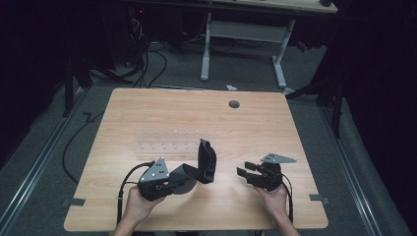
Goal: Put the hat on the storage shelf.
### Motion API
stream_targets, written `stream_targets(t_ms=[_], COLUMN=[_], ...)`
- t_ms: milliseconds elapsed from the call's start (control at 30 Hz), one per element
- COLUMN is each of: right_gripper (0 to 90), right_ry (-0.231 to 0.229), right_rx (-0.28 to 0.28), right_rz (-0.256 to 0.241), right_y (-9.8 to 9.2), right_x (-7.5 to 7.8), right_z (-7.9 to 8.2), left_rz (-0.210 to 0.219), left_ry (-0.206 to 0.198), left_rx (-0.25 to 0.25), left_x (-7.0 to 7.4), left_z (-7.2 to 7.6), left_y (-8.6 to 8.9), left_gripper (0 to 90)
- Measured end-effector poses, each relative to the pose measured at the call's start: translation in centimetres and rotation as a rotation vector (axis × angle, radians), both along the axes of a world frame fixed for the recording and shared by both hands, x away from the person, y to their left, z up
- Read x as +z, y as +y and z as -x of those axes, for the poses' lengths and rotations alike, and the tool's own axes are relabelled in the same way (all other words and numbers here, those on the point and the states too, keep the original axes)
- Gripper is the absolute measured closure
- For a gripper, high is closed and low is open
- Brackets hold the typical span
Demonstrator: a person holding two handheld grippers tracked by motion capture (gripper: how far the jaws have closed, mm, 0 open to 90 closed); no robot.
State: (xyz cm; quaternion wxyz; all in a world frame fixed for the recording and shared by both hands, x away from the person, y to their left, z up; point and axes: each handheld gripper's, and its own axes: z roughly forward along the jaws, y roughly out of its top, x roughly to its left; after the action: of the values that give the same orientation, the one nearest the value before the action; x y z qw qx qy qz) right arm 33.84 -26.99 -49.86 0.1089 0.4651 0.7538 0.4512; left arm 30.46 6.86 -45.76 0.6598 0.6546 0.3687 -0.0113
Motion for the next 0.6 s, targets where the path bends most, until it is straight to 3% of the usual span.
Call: stream_targets(t_ms=[133, 200, 333, 400, 600], right_gripper=[51.0, 50.4, 49.2, 48.9, 45.9], right_ry=[-0.029, -0.029, -0.016, -0.032, -0.034], right_rx=[-0.057, -0.090, -0.125, -0.134, -0.135], right_rz=[0.148, 0.200, 0.262, 0.287, 0.302], right_y=[-0.1, -0.2, -0.5, -0.6, -0.7], right_x=[-1.4, -2.0, -3.0, -3.2, -3.2], right_z=[-0.4, -0.6, -0.9, -0.9, -1.1], left_rz=[0.040, 0.049, 0.066, 0.071, 0.078], left_ry=[0.012, 0.010, 0.008, 0.002, -0.021], left_rx=[0.016, 0.022, 0.040, 0.056, 0.100], left_x=[0.6, 0.8, 1.1, 1.3, 1.9], left_z=[-0.2, -0.3, -0.5, -0.5, -0.9], left_y=[0.5, 0.7, 1.2, 1.4, 1.9], left_gripper=[86.2, 86.2, 86.2, 86.2, 86.2])
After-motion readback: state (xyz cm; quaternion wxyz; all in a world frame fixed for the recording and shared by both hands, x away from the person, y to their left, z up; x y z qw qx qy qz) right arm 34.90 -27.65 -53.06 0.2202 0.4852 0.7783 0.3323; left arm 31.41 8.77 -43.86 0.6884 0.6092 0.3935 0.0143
